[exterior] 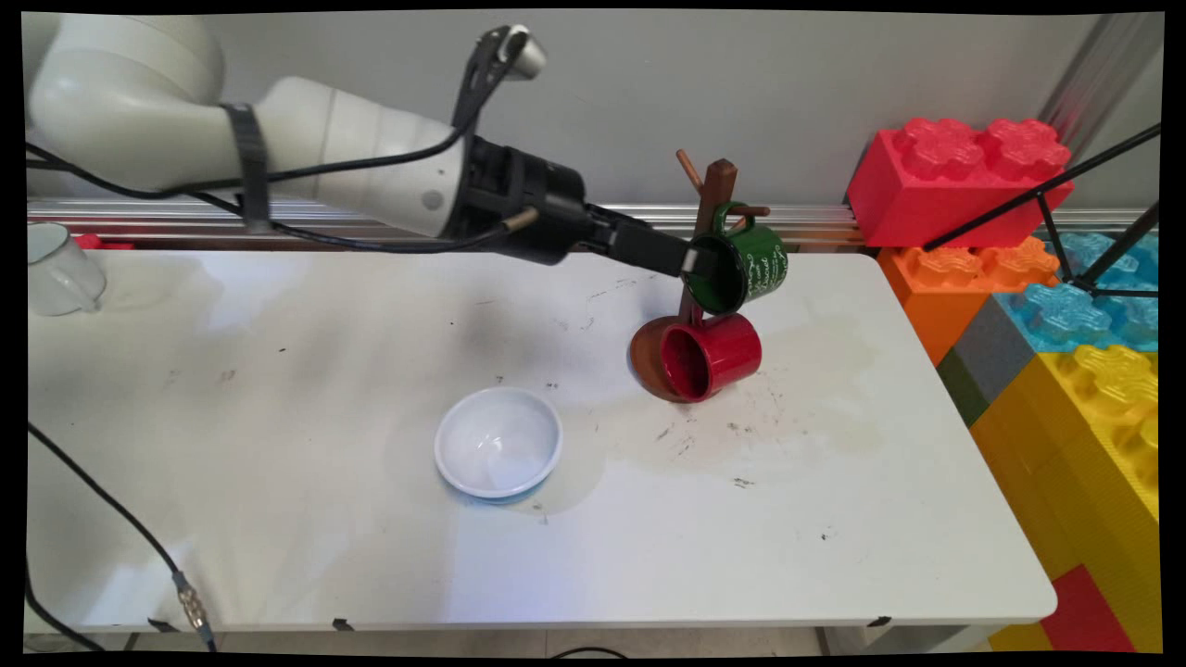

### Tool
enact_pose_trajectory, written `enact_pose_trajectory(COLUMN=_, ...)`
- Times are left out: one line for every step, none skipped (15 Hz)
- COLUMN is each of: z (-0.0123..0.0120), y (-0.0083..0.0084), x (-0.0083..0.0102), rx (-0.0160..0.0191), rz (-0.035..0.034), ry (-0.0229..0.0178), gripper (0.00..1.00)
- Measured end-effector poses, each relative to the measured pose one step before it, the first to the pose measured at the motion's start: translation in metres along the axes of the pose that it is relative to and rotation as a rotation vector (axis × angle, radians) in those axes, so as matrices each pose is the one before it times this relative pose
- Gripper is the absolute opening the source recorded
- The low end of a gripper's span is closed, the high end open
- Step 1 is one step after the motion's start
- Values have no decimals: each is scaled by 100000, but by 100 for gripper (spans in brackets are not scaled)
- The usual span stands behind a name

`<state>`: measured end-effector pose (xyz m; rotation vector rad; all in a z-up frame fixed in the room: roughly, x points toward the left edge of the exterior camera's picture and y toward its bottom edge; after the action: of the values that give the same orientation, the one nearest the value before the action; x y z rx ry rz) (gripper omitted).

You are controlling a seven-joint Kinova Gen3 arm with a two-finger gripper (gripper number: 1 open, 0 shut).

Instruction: Pick up the green mug from the rack

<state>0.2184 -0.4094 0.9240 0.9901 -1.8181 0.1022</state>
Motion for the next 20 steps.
enact_pose_trajectory(z=635, y=141, x=-40, rx=749, rz=-1352, ry=-226, gripper=100)
enact_pose_trajectory(z=511, y=115, x=-10, rx=537, rz=-1061, ry=-134, gripper=100)
enact_pose_trajectory(z=555, y=104, x=-34, rx=615, rz=-1156, ry=-187, gripper=100)
enact_pose_trajectory(z=503, y=98, x=-27, rx=531, rz=-1076, ry=-137, gripper=100)
enact_pose_trajectory(z=427, y=85, x=-8, rx=289, rz=-778, ry=-70, gripper=100)
enact_pose_trajectory(z=267, y=45, x=-3, rx=199, rz=-499, ry=-40, gripper=100)
enact_pose_trajectory(z=402, y=59, x=7, rx=239, rz=-693, ry=-56, gripper=100)
enact_pose_trajectory(z=243, y=46, x=14, rx=79, rz=-419, ry=41, gripper=100)
enact_pose_trajectory(z=349, y=38, x=3, rx=118, rz=-675, ry=-5, gripper=100)
enact_pose_trajectory(z=381, y=68, x=20, rx=-92, rz=-709, ry=33, gripper=100)
enact_pose_trajectory(z=348, y=79, x=25, rx=-230, rz=-585, ry=65, gripper=100)
enact_pose_trajectory(z=264, y=30, x=16, rx=-114, rz=-435, ry=43, gripper=100)
enact_pose_trajectory(z=163, y=7, x=5, rx=-44, rz=-278, ry=21, gripper=100)
enact_pose_trajectory(z=236, y=-28, x=-2, rx=28, rz=-426, ry=43, gripper=100)
enact_pose_trajectory(z=162, y=-21, x=-3, rx=17, rz=-251, ry=-7, gripper=100)
enact_pose_trajectory(z=267, y=-33, x=25, rx=-30, rz=-436, ry=29, gripper=100)
enact_pose_trajectory(z=302, y=-48, x=17, rx=6, rz=-491, ry=5, gripper=100)
enact_pose_trajectory(z=294, y=-74, x=22, rx=7, rz=-494, ry=-22, gripper=100)
enact_pose_trajectory(z=249, y=-79, x=0, rx=-14, rz=-448, ry=-97, gripper=100)
enact_pose_trajectory(z=165, y=-52, x=-2, rx=-37, rz=-296, ry=-78, gripper=100)
